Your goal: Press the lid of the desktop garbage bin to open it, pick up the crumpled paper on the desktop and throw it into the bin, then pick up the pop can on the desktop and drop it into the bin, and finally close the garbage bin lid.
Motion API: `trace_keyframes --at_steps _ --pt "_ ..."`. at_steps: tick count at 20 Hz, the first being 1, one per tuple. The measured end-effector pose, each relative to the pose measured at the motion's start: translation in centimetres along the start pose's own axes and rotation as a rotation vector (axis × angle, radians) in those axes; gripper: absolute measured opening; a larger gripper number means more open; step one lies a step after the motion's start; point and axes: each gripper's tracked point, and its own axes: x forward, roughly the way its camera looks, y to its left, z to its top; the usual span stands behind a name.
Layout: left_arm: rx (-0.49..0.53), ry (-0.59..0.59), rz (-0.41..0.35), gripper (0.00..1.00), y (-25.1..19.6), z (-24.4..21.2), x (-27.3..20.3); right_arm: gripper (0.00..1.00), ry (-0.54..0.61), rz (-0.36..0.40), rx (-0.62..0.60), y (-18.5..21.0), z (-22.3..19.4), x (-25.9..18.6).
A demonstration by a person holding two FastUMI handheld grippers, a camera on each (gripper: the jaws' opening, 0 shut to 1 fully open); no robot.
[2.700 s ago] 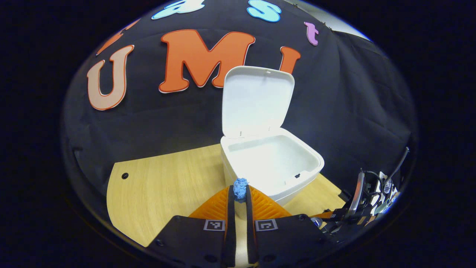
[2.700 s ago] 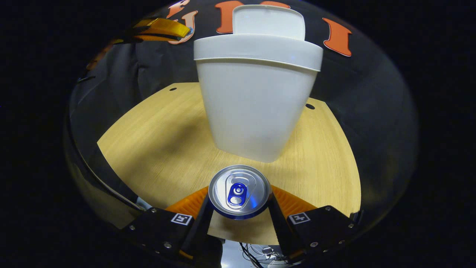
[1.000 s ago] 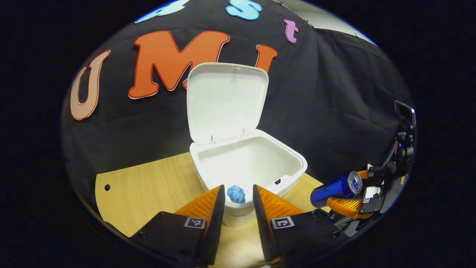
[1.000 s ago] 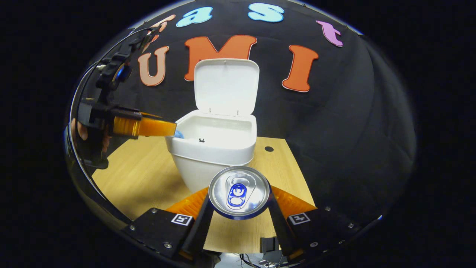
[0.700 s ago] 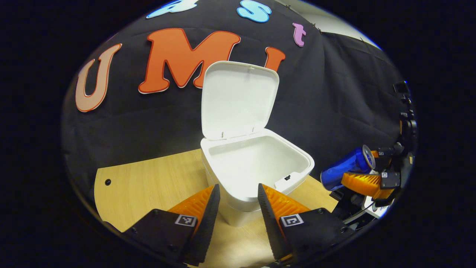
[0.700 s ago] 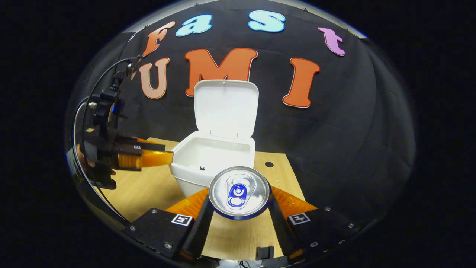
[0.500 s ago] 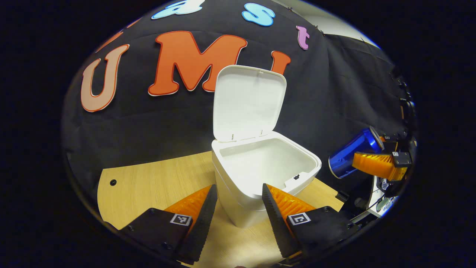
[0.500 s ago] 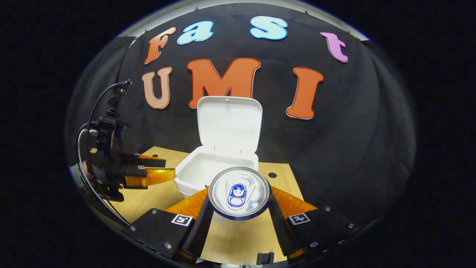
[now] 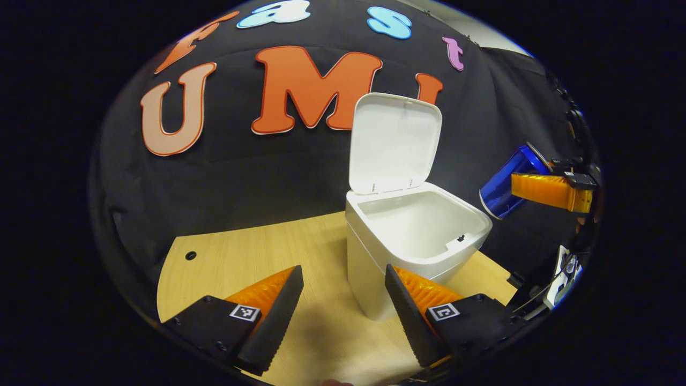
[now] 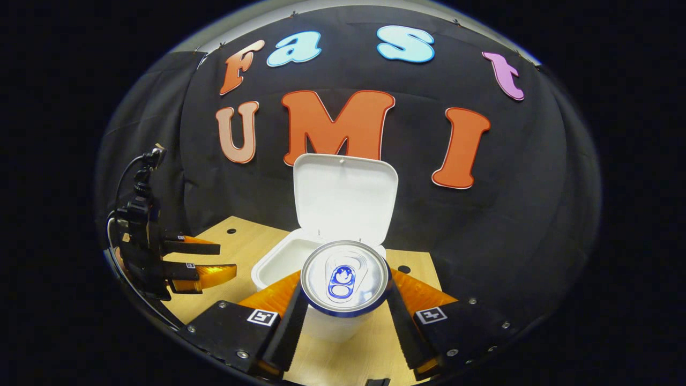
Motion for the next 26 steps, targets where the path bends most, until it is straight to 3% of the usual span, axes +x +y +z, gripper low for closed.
trace_keyframes --at_steps 14,21,22,23,24,26 --pt "-0.106 -0.014 0.21 0.98 5.4 -1.7 -3.2 0.79 0.088 0.042 -0.054 0.0 -3.8 4.7" --pt "-0.173 0.023 0.204 0.98 4.5 -3.3 -3.0 0.79 0.109 0.048 -0.023 -0.3 -5.6 5.7" --pt "-0.175 0.029 0.2 0.98 4.3 -3.5 -2.9 0.75 0.115 0.049 -0.016 -0.3 -6.0 5.9" --pt "-0.171 0.032 0.197 0.98 4.1 -3.5 -2.9 0.79 0.12 0.049 -0.014 -0.4 -6.2 6.1" --pt "-0.164 0.032 0.194 0.98 3.9 -3.5 -2.8 0.75 0.128 0.049 -0.018 -0.4 -6.4 6.3" --pt "-0.145 0.029 0.193 0.98 3.8 -3.4 -2.8 0.8 0.136 0.04 -0.034 -0.4 -7.0 6.6"
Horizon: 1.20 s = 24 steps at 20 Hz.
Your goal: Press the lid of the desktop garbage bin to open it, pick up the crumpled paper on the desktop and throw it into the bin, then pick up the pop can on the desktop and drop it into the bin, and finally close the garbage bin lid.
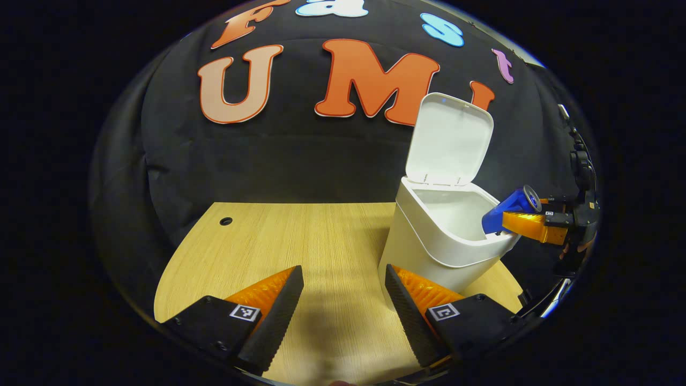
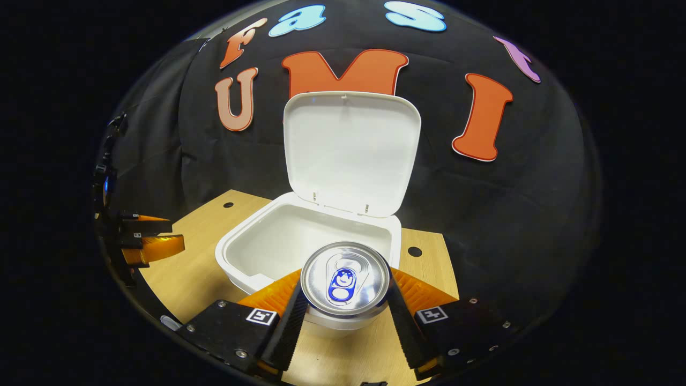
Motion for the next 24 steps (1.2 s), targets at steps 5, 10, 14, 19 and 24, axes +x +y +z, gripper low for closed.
trace_keyframes --at_steps 5,10,14,19,24 --pt "-0.007 -0.005 -0.008 0.98 -0.5 0.0 -0.1 0.81 -0.002 0.017 0.013 0.4 0.2 0.4" --pt "-0.011 -0.019 -0.01 0.98 -0.6 0.1 0.1 0.83 0.0 0.011 -0.003 0.2 0.3 0.2" --pt "-0.008 -0.031 -0.008 0.98 -0.6 0.2 0.3 0.84 -0.035 0.012 -0.012 -0.1 2.4 -0.4" --pt "0.012 -0.069 0.002 0.98 -0.1 1.1 0.6 0.84 -0.166 0.008 -0.046 -0.8 9.8 -1.2" --pt "0.01 -0.092 0.04 0.96 1.4 1.5 0.7 0.84 -0.296 0.0 -0.075 -1.2 17.0 -1.1"
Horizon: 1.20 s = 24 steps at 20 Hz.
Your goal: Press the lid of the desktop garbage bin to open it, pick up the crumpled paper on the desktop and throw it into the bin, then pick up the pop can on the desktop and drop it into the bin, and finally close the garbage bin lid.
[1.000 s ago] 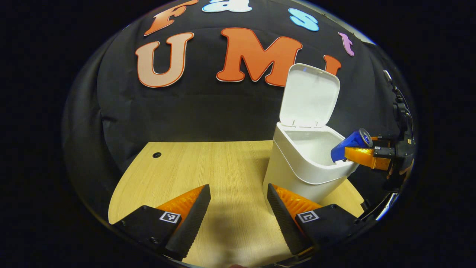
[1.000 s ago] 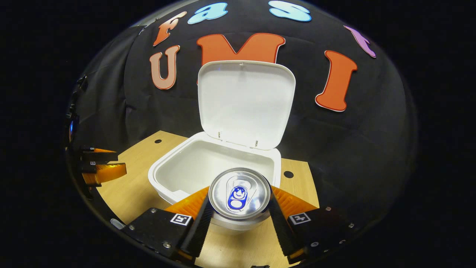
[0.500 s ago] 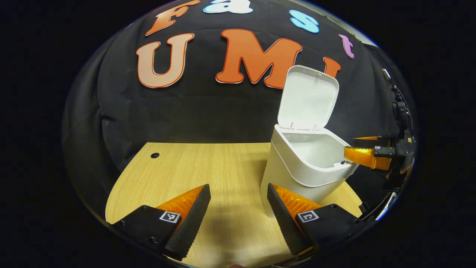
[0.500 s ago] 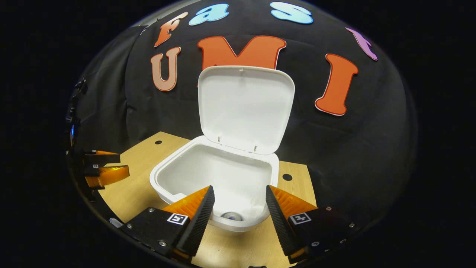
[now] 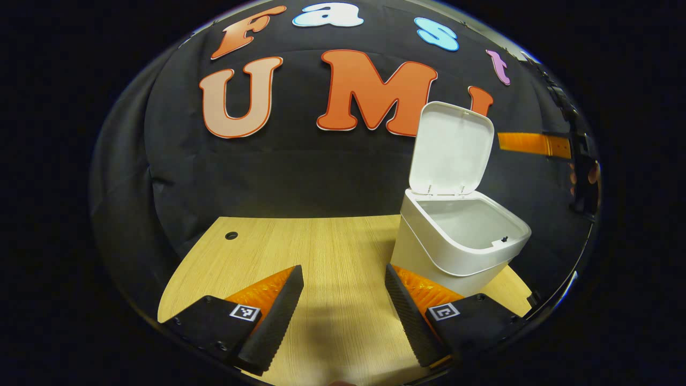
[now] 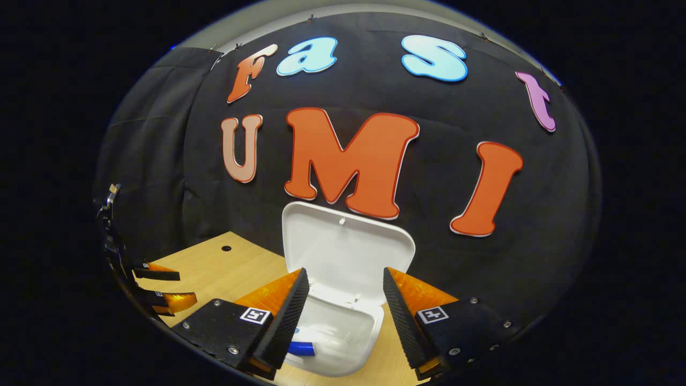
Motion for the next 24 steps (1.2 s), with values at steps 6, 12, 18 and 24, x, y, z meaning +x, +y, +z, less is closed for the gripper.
trace_keyframes --at_steps 6,12,18,24 --pt "-0.015 -0.015 0.07 0.98 3.4 0.3 -0.1 0.84 -0.099 -0.024 -0.003 -0.7 5.7 2.9" --pt "-0.019 -0.018 0.133 0.96 6.3 0.5 -0.4 0.84 -0.119 -0.036 0.006 -0.9 8.5 6.9" --pt "-0.018 -0.02 0.191 0.96 9.2 0.4 -1.2 0.84 -0.102 -0.043 0.023 -1.1 9.0 10.1" --pt "-0.033 -0.005 0.213 0.98 11.0 -0.2 -2.0 0.84 -0.046 -0.049 0.011 -0.1 7.3 11.4"
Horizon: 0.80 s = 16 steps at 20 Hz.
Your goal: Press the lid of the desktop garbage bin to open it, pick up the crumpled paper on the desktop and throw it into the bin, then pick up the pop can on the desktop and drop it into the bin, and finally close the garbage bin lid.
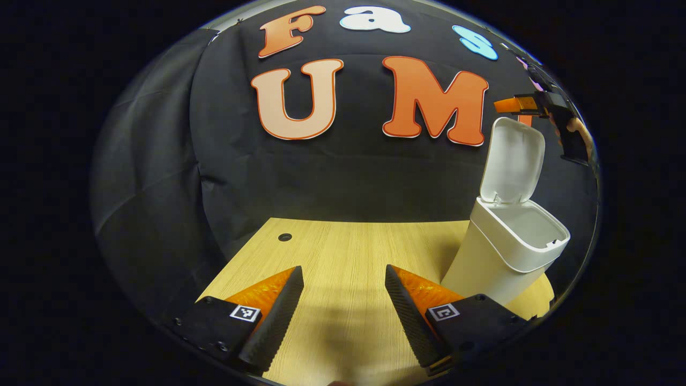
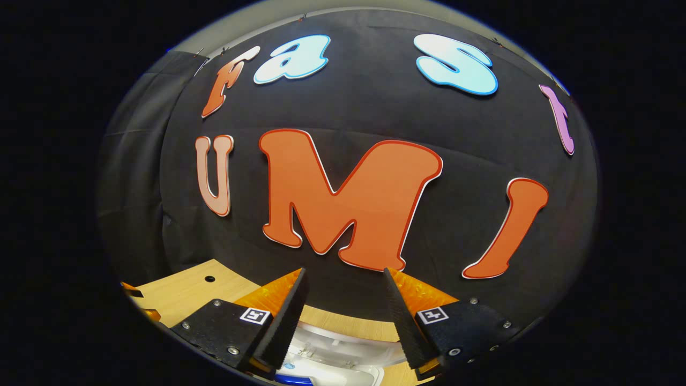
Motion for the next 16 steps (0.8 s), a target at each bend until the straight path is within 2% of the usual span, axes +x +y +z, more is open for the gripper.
trace_keyframes --at_steps 9,16 --pt "-0.008 0.019 -0.033 0.98 0.5 -0.6 -0.9 0.83 0.036 0.016 0.083 0.8 -2.2 -2.3" --pt "0.009 0.056 -0.061 0.98 0.0 -1.8 -1.3 0.83 0.085 -0.002 0.067 1.0 -5.1 -4.9"
